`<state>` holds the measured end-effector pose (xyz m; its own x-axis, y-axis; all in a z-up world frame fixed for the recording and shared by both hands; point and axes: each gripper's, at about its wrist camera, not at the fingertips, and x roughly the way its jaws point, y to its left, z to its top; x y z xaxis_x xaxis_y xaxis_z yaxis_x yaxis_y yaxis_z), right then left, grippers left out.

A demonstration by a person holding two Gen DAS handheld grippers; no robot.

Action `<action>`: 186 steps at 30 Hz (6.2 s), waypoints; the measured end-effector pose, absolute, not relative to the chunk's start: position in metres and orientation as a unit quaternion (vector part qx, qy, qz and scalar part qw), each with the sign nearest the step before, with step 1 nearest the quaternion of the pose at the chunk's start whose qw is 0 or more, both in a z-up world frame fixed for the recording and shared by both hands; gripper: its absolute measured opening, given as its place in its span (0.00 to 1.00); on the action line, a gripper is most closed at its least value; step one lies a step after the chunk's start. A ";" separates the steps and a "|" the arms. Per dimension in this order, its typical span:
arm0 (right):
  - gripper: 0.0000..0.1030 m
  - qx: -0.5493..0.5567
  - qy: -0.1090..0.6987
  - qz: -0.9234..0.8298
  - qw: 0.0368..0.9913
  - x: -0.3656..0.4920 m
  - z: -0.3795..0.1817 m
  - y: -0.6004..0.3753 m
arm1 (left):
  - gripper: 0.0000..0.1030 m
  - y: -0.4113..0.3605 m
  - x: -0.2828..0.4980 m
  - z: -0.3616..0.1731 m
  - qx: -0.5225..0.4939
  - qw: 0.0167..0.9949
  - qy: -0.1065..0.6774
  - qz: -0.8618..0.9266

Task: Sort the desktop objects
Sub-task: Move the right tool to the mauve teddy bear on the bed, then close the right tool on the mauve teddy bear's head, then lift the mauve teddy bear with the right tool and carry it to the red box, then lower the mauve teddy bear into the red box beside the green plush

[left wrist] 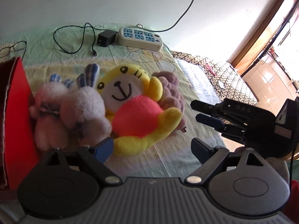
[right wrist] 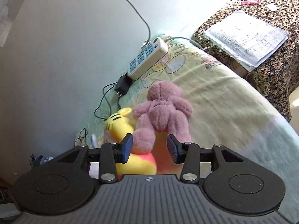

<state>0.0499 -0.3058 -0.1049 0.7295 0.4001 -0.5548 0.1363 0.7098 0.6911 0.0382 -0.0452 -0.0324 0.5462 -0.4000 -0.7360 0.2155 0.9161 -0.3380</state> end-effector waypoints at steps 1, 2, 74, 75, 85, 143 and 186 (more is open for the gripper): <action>0.44 0.365 0.364 0.064 0.854 0.054 -0.108 -0.308 | 0.88 -0.049 0.046 -0.027 -0.104 0.874 0.437 -0.184; 0.44 0.356 0.369 0.053 0.857 0.058 -0.112 -0.311 | 0.88 -0.053 0.053 -0.023 -0.106 0.874 0.432 -0.194; 0.40 0.391 0.454 0.161 0.784 0.033 -0.158 -0.366 | 0.88 -0.185 0.044 -0.125 0.000 0.777 0.524 -0.349; 0.40 0.389 0.457 0.162 0.784 0.029 -0.155 -0.365 | 0.88 -0.185 0.040 -0.124 -0.003 0.774 0.526 -0.353; 0.39 0.389 0.467 0.172 0.776 -0.026 -0.129 -0.340 | 0.84 -0.146 -0.023 -0.096 0.009 0.763 0.510 -0.396; 0.38 0.208 0.433 0.347 0.806 0.079 -0.053 0.047 | 0.82 0.211 0.005 -0.023 -0.079 0.895 0.425 -0.109; 0.32 0.237 0.528 0.340 0.741 0.095 -0.079 0.063 | 0.73 0.235 -0.028 -0.026 -0.061 0.894 0.444 -0.005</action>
<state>0.0948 0.0634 -0.0793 0.2103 0.7552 -0.6209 -0.2538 0.6555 0.7113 -0.0280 0.2350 -0.0259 0.6057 -0.0626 -0.7932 -0.0449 0.9926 -0.1126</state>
